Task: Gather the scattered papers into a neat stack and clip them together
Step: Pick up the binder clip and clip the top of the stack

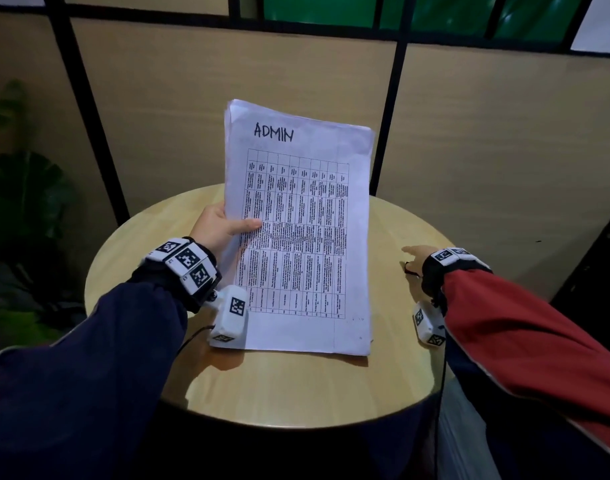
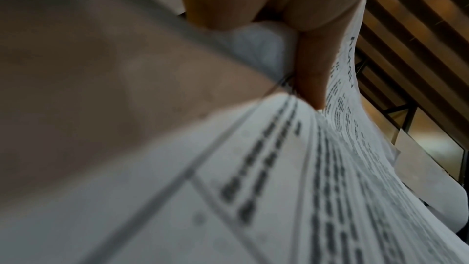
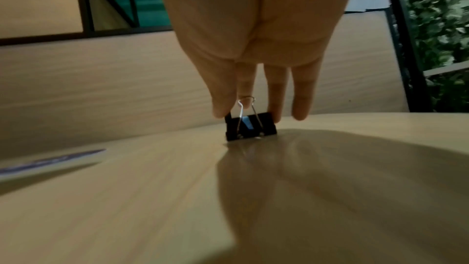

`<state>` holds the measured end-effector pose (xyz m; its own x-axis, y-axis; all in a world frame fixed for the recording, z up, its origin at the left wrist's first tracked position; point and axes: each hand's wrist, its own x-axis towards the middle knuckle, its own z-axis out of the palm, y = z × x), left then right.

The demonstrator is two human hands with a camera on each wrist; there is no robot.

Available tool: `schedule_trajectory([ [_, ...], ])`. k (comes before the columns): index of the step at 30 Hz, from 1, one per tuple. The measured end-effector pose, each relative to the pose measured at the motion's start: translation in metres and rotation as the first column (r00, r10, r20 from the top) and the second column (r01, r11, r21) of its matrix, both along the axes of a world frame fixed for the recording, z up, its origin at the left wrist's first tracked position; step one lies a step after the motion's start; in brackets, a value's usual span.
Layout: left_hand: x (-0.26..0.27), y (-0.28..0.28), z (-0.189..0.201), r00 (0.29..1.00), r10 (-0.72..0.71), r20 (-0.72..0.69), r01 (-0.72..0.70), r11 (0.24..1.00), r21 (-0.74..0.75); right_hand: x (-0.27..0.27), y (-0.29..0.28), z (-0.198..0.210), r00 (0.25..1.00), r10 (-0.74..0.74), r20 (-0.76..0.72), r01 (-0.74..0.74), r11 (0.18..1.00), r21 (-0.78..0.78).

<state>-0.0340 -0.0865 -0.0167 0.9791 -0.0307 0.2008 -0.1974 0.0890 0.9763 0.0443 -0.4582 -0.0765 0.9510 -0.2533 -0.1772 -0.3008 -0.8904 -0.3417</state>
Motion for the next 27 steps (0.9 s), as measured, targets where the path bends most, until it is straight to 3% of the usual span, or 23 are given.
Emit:
schedule_trajectory([
  [7,0.005,0.004,-0.007,1.0,0.01,-0.002,-0.01,1.0,-0.008,-0.004,0.02,0.011,0.994,0.085,0.073,-0.078,0.993,-0.087],
  [11,0.005,0.005,-0.009,1.0,0.016,-0.005,-0.016,1.0,-0.024,-0.013,0.025,0.013,0.991,0.103,0.08,-0.099,0.993,-0.063],
  [14,0.002,0.005,-0.008,1.0,0.028,-0.006,-0.028,0.999,-0.032,-0.019,0.032,0.014,0.991,0.093,0.097,-0.095,0.995,0.01],
  [17,-0.003,0.008,-0.006,0.999,0.032,0.002,-0.032,0.999,-0.037,-0.02,0.042,0.021,0.973,0.075,0.22,-0.105,0.986,0.131],
  [20,-0.008,0.013,-0.003,0.999,0.038,0.02,-0.038,0.999,-0.02,-0.03,0.056,0.047,0.929,-0.013,0.371,-0.147,0.905,0.4],
  [23,-0.014,0.02,0.001,0.998,0.051,0.045,-0.052,0.998,0.021,-0.044,0.065,0.093,0.812,-0.104,0.575,-0.284,0.79,0.544],
  [27,-0.024,0.026,0.007,0.993,0.075,0.093,-0.076,0.997,0.014,-0.079,0.083,0.158,0.565,-0.186,0.804,-0.44,0.756,0.484],
])
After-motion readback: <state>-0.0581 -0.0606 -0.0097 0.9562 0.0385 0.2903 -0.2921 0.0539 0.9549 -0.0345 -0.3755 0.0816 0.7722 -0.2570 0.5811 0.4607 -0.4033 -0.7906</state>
